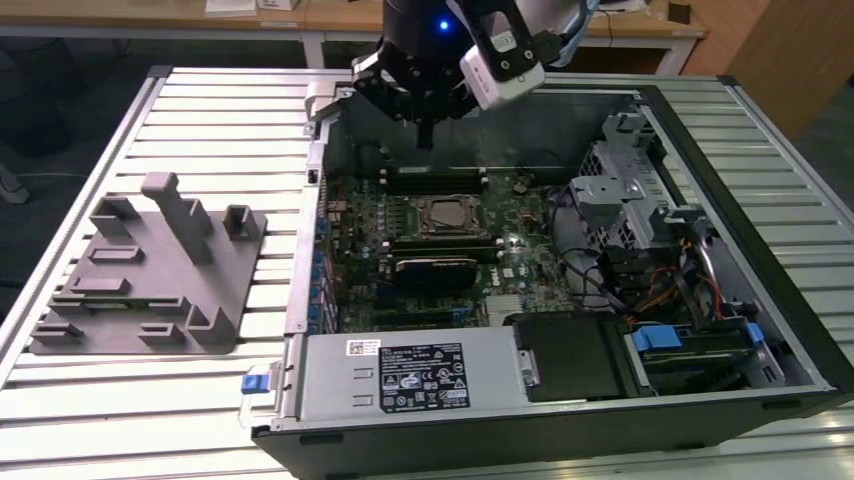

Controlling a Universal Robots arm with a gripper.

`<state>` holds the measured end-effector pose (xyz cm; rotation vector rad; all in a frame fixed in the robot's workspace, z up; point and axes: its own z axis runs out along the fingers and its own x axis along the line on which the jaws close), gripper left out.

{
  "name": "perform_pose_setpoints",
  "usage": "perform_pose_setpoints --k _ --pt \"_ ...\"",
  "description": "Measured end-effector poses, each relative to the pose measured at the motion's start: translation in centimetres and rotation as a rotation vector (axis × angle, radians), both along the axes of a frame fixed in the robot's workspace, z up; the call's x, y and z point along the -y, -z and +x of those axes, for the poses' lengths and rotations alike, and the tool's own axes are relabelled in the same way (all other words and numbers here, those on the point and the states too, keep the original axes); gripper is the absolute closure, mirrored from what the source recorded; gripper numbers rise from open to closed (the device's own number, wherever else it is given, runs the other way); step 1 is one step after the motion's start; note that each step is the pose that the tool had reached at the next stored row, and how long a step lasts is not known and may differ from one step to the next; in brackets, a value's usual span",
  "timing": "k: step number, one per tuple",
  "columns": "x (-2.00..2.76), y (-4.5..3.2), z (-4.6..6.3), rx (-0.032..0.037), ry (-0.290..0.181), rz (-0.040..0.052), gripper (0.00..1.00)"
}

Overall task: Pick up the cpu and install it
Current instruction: 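Install the second cpu locking lever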

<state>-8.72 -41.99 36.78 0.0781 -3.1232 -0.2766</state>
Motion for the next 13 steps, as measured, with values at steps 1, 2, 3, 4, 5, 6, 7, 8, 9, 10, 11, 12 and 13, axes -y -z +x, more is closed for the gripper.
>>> perform_pose_setpoints --k 1,2,3,4,5,6,7,8,9,10,11,12,13 --pt "0.0 0.02 0.0 0.0 0.0 0.0001 0.89" --pt "0.0 0.03 0.0 0.0 0.0 0.0001 0.89" --pt "0.0 0.05 0.0 0.0001 0.0 0.0001 0.89" --pt "0.0 0.07 0.0 0.0001 0.0 0.0001 0.89" --pt "0.0 0.1 0.0 0.0001 0.0 0.0001 0.89" --pt "0.0 0.12 0.0 0.0001 0.0 0.0001 0.89" --pt "0.0 0.14 0.0 0.0001 0.0 -0.0001 0.89" --pt "0.0 0.16 0.0 0.0 0.0 -0.0001 0.89" --pt "0.0 0.19 0.0 0.0001 0.0 -0.0001 0.89" --pt "0.0 0.23 0.0 0.0001 0.0 -0.0001 0.89" --pt "0.0 0.27 0.0 0.0001 0.0 -0.0002 0.89" --pt "0.0 0.3 0.0 0.0001 0.0 -0.0002 0.89" --pt "0.0 0.34 0.0 0.0001 0.0 -0.0002 0.89"
